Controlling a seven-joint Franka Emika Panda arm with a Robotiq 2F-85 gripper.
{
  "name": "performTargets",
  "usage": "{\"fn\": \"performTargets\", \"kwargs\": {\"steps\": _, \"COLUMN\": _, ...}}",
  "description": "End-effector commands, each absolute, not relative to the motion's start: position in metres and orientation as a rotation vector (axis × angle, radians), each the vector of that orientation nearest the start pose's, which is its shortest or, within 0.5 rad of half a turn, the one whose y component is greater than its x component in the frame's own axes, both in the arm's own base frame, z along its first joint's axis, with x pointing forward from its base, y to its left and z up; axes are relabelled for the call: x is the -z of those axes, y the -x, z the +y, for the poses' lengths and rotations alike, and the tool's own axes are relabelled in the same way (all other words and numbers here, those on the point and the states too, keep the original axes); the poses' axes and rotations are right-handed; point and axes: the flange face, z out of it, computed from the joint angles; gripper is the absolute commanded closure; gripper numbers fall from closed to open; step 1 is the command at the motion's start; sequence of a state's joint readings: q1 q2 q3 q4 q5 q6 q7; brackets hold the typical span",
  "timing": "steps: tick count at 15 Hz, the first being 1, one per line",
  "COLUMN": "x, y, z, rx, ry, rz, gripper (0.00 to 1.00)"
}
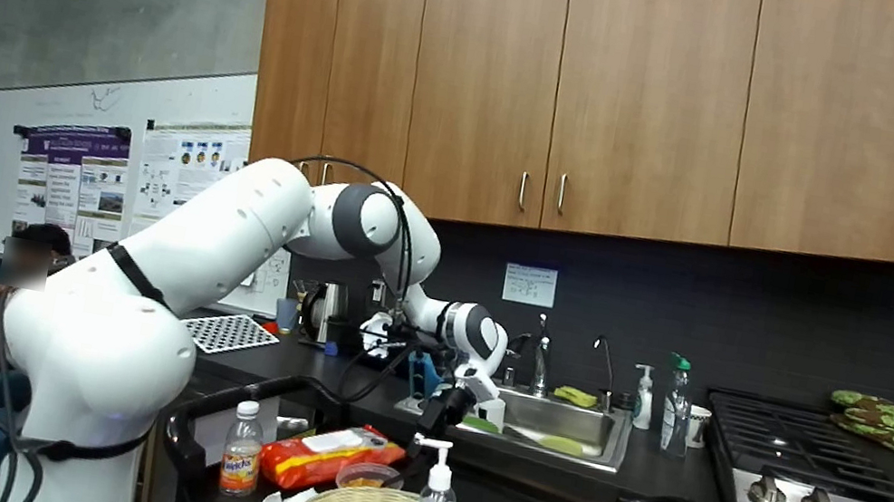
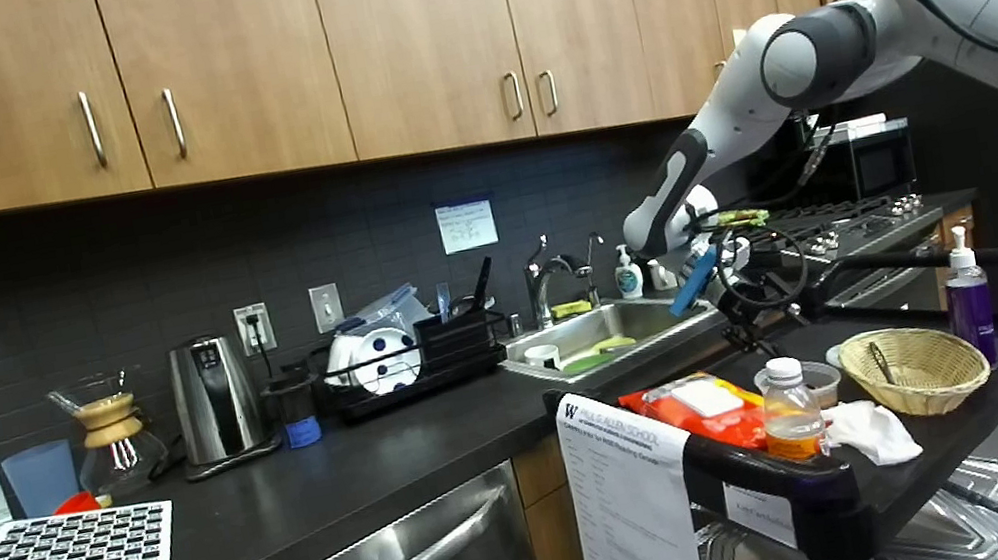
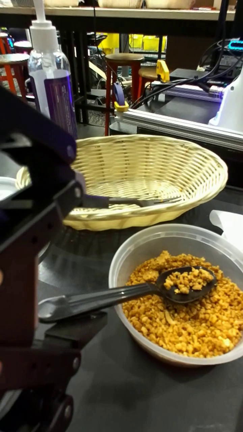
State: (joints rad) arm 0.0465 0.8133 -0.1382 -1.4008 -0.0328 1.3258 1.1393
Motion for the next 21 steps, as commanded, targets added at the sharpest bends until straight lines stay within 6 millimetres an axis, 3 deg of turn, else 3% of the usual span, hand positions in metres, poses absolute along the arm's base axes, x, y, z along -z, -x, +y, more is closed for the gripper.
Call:
{"fn": "performTargets", "kwargs": {"steps": 1, "x": -0.195, "y": -0.614, "z": -0.044, "rx": 0.92, "ry": -1.962, "rz": -1.417, "gripper": 0.56}}
{"fn": "performTargets", "kwargs": {"steps": 2, "x": -0.194, "y": -0.614, "z": -0.043, "rx": 0.921, "ry": -1.962, "rz": -1.415, "gripper": 0.64}}
{"fn": "performTargets", "kwargs": {"steps": 3, "x": -0.193, "y": -0.614, "z": -0.042, "rx": 0.923, "ry": -1.962, "rz": -1.413, "gripper": 0.63}}
{"fn": "performTargets", "kwargs": {"steps": 4, "x": -0.192, "y": -0.614, "z": -0.042, "rx": 0.925, "ry": -1.963, "rz": -1.411, "gripper": 0.38}}
{"fn": "performTargets", "kwargs": {"steps": 7, "x": -0.188, "y": -0.613, "z": -0.041, "rx": 0.939, "ry": -1.962, "rz": -1.409, "gripper": 0.3}}
{"fn": "performTargets", "kwargs": {"steps": 11, "x": -0.184, "y": -0.612, "z": -0.039, "rx": 0.967, "ry": -1.961, "rz": -1.423, "gripper": 0.04}}
{"fn": "performTargets", "kwargs": {"steps": 17, "x": -0.181, "y": -0.61, "z": -0.042, "rx": 1.0, "ry": -1.946, "rz": -1.453, "gripper": 0.0}}
{"fn": "performTargets", "kwargs": {"steps": 21, "x": -0.183, "y": -0.608, "z": -0.055, "rx": 1.009, "ry": -1.925, "rz": -1.484, "gripper": 0.0}}
